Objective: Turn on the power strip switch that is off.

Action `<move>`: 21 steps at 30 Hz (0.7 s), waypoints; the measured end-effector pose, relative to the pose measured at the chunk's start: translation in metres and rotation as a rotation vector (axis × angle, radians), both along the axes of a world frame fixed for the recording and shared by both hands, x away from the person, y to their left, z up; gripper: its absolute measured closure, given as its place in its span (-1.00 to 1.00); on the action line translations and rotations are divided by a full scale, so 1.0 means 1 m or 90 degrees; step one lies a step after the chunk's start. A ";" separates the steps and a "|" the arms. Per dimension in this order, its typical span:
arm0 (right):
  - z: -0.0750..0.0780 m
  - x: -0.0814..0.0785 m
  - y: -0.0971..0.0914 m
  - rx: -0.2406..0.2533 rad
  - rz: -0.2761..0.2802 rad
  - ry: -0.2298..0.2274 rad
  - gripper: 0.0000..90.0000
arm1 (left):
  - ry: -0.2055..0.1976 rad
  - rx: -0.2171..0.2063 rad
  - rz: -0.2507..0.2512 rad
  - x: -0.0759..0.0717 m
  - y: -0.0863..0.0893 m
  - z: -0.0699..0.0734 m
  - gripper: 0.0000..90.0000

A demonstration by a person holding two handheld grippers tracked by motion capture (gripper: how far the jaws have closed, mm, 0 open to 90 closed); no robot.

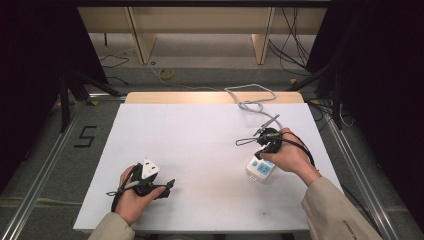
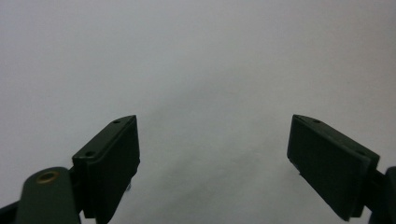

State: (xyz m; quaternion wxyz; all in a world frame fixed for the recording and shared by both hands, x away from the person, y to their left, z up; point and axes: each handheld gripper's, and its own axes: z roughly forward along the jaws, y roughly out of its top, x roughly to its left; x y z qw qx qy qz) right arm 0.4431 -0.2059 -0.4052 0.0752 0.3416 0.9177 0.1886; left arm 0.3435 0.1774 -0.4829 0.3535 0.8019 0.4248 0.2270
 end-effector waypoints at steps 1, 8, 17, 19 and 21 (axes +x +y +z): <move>0.000 0.000 0.000 0.000 0.000 0.001 1.00 | 0.000 0.000 0.000 0.000 0.000 0.000 -0.63; -0.002 0.001 0.002 -0.002 0.003 0.002 1.00 | 0.000 0.000 0.000 0.000 0.000 0.000 -0.63; -0.005 0.002 0.004 -0.007 0.001 0.006 1.00 | 0.000 0.000 0.000 0.000 0.000 0.000 -0.63; -0.005 0.002 0.004 -0.008 0.003 0.007 1.00 | 0.000 0.000 -0.001 0.000 0.000 0.000 -0.63; -0.006 0.002 0.005 -0.010 0.002 0.009 1.00 | 0.000 0.000 0.000 0.000 0.000 0.000 -0.63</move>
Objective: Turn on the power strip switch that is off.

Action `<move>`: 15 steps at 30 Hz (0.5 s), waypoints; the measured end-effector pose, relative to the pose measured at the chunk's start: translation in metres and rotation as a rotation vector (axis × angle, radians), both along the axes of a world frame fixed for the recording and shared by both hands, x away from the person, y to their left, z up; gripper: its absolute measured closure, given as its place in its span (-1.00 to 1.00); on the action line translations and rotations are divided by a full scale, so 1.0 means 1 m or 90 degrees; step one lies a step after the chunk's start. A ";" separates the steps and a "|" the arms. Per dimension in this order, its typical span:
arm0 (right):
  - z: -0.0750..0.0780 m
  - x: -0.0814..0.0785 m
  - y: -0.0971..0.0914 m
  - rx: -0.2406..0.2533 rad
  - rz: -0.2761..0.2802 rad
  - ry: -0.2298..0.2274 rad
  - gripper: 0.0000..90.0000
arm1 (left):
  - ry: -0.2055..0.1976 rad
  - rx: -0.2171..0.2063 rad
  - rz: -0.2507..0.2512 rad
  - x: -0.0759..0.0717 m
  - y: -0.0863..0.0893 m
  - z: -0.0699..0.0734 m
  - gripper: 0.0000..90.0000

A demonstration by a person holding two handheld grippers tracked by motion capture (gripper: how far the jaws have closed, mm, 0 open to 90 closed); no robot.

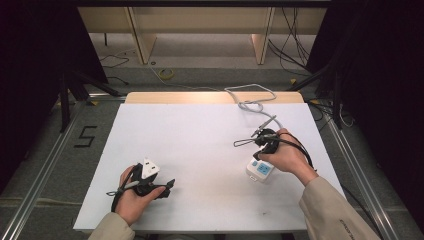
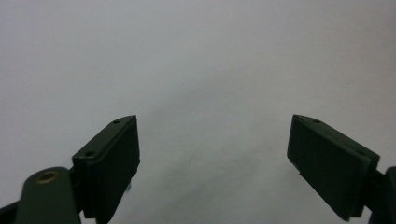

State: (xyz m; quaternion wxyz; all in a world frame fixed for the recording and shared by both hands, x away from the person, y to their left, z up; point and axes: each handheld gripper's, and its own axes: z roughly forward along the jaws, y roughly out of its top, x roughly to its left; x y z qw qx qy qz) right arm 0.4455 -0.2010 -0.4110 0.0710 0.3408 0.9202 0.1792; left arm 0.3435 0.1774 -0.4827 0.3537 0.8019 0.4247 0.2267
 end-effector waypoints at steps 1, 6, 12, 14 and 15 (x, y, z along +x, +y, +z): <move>0.000 0.000 0.000 -0.001 0.000 0.001 1.00 | -0.001 0.001 -0.001 0.000 0.000 0.000 -0.63; -0.002 0.001 0.001 -0.002 0.002 0.003 1.00 | 0.000 0.000 0.000 0.000 0.000 0.000 -0.63; -0.006 0.002 0.002 -0.002 0.001 0.007 1.00 | -0.001 0.001 -0.001 0.000 0.000 0.000 -0.63; -0.007 0.002 0.003 -0.004 0.000 0.010 1.00 | -0.001 0.001 -0.002 0.000 0.000 0.000 -0.63; -0.008 0.003 0.003 -0.004 0.001 0.011 1.00 | -0.001 0.001 -0.002 0.000 0.000 0.000 -0.63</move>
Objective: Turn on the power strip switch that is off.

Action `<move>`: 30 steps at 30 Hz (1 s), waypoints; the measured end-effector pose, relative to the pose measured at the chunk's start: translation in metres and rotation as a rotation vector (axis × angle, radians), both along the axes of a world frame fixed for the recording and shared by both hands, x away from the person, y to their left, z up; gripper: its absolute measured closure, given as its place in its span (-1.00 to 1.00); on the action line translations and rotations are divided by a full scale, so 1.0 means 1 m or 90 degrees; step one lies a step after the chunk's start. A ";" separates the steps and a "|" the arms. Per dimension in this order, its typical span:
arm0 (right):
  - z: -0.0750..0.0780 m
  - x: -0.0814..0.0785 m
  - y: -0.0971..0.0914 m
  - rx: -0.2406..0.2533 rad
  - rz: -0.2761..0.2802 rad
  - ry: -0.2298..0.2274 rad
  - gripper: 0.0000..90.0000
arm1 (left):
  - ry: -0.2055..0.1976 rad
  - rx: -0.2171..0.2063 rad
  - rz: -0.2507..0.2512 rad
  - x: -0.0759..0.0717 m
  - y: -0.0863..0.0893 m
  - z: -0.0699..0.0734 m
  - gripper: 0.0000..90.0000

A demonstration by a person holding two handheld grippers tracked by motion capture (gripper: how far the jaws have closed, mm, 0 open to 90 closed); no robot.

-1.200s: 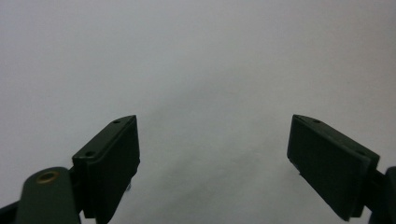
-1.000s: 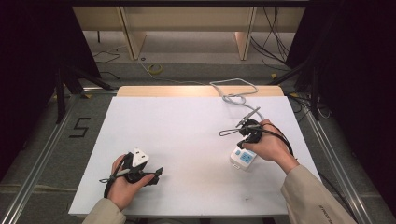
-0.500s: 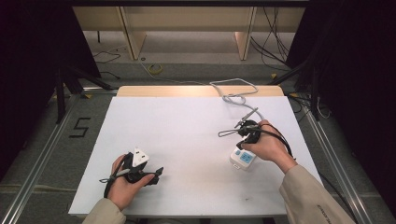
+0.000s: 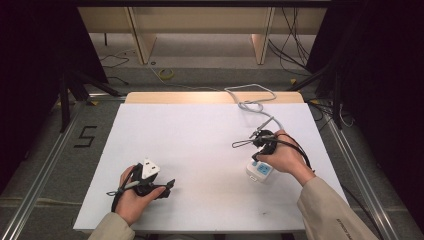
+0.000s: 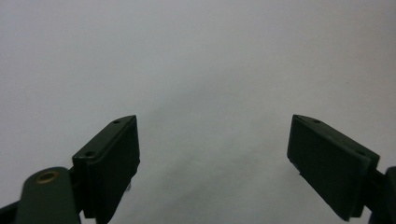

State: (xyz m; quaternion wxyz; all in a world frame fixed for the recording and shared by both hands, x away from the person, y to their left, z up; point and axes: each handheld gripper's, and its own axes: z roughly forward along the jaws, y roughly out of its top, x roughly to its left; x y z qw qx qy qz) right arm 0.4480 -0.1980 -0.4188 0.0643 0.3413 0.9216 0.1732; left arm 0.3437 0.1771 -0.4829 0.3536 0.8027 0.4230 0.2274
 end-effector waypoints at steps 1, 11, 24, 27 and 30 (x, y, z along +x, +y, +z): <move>0.000 0.000 0.000 -0.001 0.000 0.000 1.00 | 0.000 0.000 0.000 0.000 0.000 0.000 -0.63; -0.003 0.001 0.002 -0.006 0.001 0.004 1.00 | 0.001 0.001 -0.001 0.000 0.000 0.000 -0.63; -0.006 0.002 0.004 -0.012 0.001 0.006 1.00 | 0.000 0.001 -0.001 0.000 0.000 0.000 -0.63; -0.007 0.002 0.005 -0.013 0.005 0.006 1.00 | 0.001 0.003 -0.001 0.000 0.000 0.000 -0.63; -0.008 0.002 0.006 -0.016 0.004 0.008 1.00 | 0.000 0.003 -0.002 0.000 0.000 0.000 -0.63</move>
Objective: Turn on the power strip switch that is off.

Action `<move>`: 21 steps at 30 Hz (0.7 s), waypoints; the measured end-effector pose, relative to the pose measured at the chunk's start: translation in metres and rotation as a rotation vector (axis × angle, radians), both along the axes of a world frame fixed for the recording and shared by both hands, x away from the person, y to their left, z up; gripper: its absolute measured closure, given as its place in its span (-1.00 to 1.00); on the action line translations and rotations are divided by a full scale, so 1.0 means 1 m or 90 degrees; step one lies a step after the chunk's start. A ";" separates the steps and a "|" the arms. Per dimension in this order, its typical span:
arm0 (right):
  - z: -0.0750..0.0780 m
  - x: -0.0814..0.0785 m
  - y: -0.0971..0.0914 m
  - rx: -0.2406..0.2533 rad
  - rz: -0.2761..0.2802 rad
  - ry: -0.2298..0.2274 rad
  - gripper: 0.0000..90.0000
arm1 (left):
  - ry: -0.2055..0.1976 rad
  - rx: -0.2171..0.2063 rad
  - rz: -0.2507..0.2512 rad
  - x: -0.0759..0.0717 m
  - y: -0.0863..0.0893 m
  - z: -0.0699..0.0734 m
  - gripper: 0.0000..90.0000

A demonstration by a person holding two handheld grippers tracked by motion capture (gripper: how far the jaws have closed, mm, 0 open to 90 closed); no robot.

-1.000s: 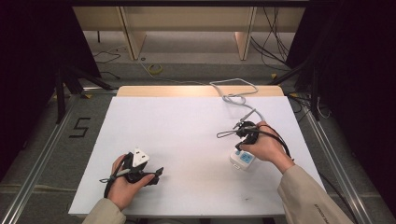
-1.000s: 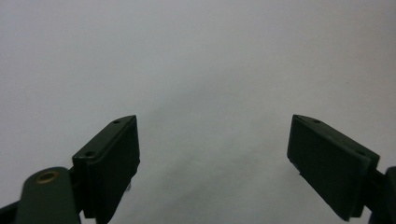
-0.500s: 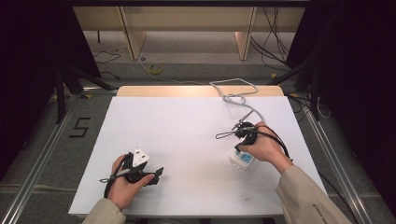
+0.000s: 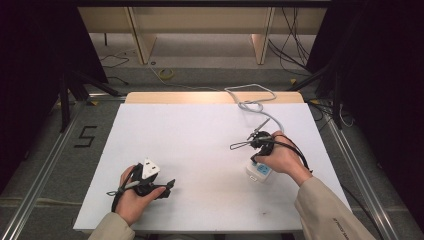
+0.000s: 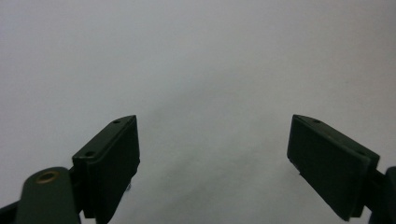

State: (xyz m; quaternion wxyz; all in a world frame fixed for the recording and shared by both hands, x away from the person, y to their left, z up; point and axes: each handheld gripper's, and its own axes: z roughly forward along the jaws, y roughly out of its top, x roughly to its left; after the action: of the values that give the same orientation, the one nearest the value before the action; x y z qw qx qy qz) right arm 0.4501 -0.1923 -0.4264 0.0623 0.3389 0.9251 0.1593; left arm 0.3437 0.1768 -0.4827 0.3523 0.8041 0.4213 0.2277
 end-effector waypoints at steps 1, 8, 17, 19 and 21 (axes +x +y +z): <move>0.000 0.000 0.000 -0.001 0.000 0.001 1.00 | 0.000 0.000 0.000 0.000 0.000 0.000 -0.63; -0.001 0.000 0.000 -0.002 0.000 0.002 1.00 | 0.000 0.001 0.000 0.000 0.000 0.000 -0.63; -0.001 0.000 -0.001 -0.005 -0.001 0.001 1.00 | 0.000 0.000 0.000 0.000 -0.001 0.000 -0.63; -0.001 0.000 -0.001 -0.005 -0.002 0.002 1.00 | 0.000 -0.001 0.000 0.000 -0.001 0.000 -0.63; -0.002 0.000 0.000 -0.006 -0.002 0.000 1.00 | -0.001 -0.003 0.001 0.000 -0.001 0.000 -0.63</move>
State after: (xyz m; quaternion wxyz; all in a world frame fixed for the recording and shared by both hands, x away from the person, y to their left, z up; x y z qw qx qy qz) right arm 0.4499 -0.1926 -0.4280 0.0640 0.3401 0.9253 0.1549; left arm 0.3438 0.1758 -0.4831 0.3543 0.8028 0.4221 0.2276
